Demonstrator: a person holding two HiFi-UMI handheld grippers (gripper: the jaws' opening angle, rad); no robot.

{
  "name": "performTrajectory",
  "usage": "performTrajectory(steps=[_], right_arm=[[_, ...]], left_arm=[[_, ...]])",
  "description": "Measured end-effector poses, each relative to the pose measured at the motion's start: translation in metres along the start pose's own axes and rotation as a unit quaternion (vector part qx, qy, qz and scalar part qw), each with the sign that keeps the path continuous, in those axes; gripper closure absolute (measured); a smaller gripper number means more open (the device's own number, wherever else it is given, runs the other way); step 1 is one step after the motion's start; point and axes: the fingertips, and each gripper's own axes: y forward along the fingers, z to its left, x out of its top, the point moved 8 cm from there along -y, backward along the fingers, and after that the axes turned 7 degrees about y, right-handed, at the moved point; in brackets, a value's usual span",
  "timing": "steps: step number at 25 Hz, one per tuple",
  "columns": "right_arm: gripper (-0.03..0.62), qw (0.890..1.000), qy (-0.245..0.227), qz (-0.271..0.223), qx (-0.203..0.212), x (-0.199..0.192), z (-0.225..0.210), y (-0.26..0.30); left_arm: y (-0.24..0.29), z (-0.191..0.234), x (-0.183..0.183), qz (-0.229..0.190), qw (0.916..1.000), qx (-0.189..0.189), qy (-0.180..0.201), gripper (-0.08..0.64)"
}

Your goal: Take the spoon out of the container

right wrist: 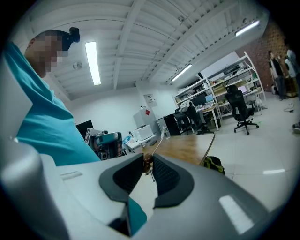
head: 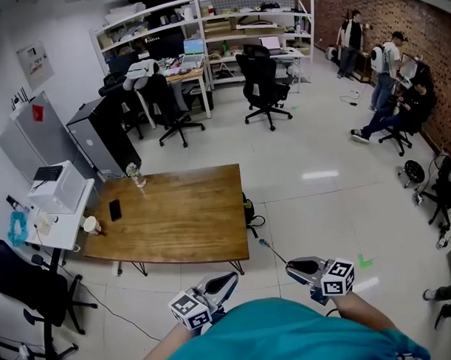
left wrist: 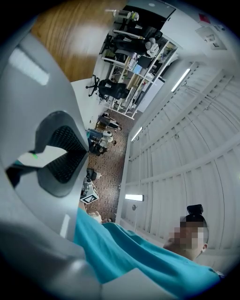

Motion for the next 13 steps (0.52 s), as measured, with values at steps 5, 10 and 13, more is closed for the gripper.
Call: performTrajectory(steps=[5,10,13], right_arm=[[0.528,1.0,-0.003,0.002,0.0,0.003,-0.004,0.001],[0.528,1.0,-0.006,0.008,0.002,0.006,-0.008,-0.003],[0.528,1.0,-0.004,0.008,0.002,0.006,-0.009,-0.002]], left_arm=[[0.002,0.003,0.0,0.001,1.0,-0.001,0.003,0.56],[0.01,0.002,-0.001,0.0,1.0,0.001,-0.003,0.56],[0.01,0.002,-0.003,0.0,1.0,0.001,-0.003,0.56]])
